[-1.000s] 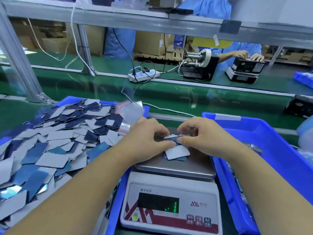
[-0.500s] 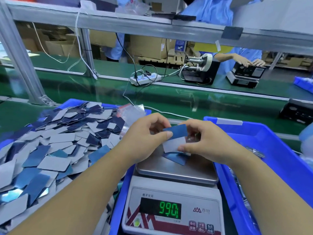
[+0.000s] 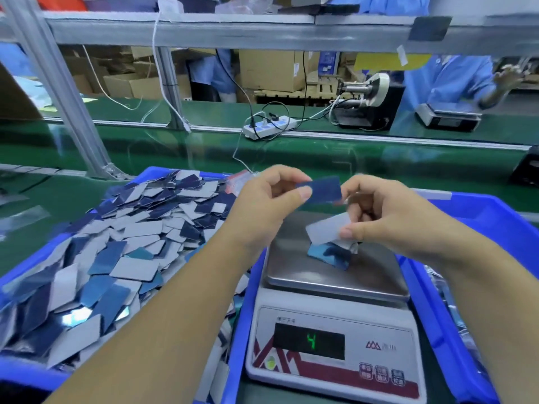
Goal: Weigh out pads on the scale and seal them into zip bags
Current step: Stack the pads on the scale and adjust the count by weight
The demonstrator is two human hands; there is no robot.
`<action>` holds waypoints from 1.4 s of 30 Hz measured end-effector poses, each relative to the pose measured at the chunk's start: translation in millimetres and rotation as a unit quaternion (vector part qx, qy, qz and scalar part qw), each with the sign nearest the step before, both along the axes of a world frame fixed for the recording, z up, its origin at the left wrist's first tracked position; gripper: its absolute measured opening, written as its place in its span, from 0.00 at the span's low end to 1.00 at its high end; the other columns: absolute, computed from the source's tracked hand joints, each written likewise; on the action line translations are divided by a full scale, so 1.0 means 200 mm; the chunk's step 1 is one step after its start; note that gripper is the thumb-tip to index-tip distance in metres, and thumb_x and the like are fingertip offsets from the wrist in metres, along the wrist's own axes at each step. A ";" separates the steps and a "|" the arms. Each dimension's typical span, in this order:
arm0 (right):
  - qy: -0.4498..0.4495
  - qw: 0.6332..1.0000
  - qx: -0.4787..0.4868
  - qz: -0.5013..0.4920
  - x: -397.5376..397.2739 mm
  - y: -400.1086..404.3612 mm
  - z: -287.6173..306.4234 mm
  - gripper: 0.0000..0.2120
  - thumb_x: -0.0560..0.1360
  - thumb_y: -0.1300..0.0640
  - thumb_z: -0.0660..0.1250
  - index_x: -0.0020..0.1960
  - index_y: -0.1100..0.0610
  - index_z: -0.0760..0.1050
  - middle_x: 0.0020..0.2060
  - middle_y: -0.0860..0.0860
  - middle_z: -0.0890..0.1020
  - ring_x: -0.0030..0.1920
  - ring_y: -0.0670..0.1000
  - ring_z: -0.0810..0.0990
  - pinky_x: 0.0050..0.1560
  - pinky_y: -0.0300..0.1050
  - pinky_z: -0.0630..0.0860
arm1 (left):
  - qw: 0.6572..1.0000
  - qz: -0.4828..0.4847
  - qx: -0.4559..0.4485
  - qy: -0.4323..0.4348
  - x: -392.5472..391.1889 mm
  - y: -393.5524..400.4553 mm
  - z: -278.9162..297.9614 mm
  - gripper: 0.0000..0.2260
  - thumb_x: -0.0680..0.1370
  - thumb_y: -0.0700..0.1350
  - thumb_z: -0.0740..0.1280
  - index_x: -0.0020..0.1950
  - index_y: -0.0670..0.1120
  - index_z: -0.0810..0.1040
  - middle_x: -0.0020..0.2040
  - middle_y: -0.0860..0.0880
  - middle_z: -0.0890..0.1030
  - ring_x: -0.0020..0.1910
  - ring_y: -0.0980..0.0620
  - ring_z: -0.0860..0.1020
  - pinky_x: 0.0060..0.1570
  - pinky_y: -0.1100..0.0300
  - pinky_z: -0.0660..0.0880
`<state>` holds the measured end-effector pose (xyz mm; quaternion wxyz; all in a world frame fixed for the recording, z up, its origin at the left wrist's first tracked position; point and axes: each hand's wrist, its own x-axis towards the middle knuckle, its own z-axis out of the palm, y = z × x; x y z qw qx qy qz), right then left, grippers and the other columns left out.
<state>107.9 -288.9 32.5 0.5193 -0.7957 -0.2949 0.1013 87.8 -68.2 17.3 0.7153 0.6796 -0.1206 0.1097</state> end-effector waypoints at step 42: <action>-0.042 0.953 -0.288 -0.079 0.03 -0.01 -0.03 0.17 0.59 0.39 0.79 0.43 0.41 0.78 0.38 0.41 0.81 0.36 0.38 0.77 0.34 0.34 0.70 | 0.847 -0.048 0.529 0.034 -0.02 -0.09 -0.06 0.24 0.67 0.67 0.74 0.56 0.59 0.70 0.50 0.63 0.68 0.54 0.57 0.65 0.50 0.58 0.66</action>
